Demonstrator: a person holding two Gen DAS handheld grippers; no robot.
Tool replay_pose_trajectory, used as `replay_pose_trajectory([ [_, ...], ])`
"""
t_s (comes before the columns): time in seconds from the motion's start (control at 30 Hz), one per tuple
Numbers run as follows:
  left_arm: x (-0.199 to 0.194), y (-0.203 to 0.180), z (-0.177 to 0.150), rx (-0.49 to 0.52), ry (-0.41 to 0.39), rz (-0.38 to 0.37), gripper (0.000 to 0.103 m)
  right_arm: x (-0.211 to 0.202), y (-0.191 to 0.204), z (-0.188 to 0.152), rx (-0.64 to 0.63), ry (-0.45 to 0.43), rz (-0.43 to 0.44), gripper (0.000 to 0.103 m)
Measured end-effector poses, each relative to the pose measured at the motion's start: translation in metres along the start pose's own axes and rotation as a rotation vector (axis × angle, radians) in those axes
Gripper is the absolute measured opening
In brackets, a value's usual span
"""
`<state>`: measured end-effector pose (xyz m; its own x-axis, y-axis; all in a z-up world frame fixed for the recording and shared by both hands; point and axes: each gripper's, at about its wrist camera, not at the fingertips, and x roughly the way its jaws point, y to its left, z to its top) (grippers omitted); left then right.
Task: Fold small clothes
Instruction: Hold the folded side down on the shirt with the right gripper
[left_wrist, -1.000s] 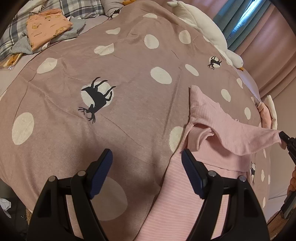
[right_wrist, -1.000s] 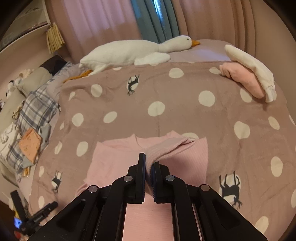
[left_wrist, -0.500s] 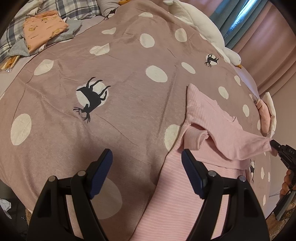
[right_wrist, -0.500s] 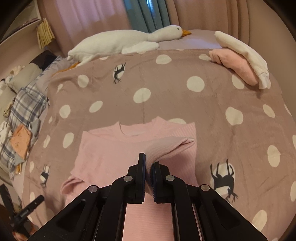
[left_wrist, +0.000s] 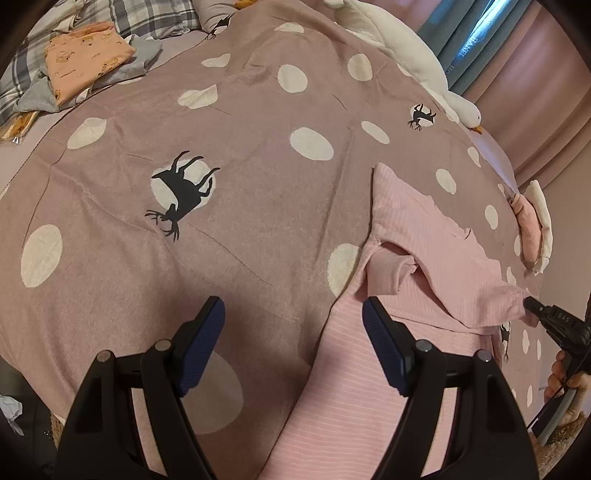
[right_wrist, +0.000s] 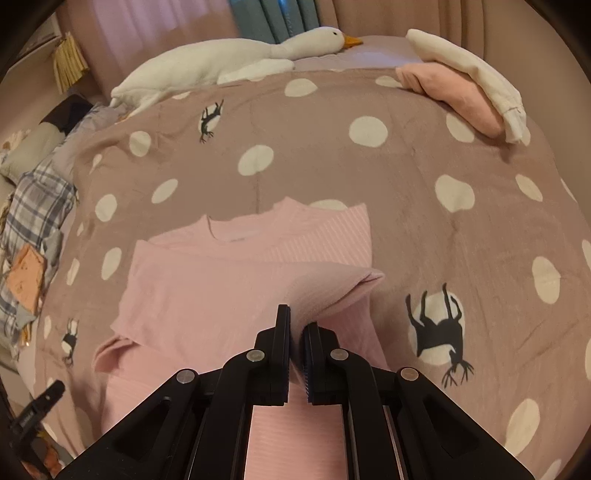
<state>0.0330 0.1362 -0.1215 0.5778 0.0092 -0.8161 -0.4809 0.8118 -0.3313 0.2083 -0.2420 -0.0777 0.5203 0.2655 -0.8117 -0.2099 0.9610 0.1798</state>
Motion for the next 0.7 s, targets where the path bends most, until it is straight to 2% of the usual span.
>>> replay_pose_trajectory([
  [0.7,0.003,-0.009,-0.004,0.019,0.01,-0.013,0.077,0.019,-0.03,-0.027,0.067,0.067,-0.04,0.007],
])
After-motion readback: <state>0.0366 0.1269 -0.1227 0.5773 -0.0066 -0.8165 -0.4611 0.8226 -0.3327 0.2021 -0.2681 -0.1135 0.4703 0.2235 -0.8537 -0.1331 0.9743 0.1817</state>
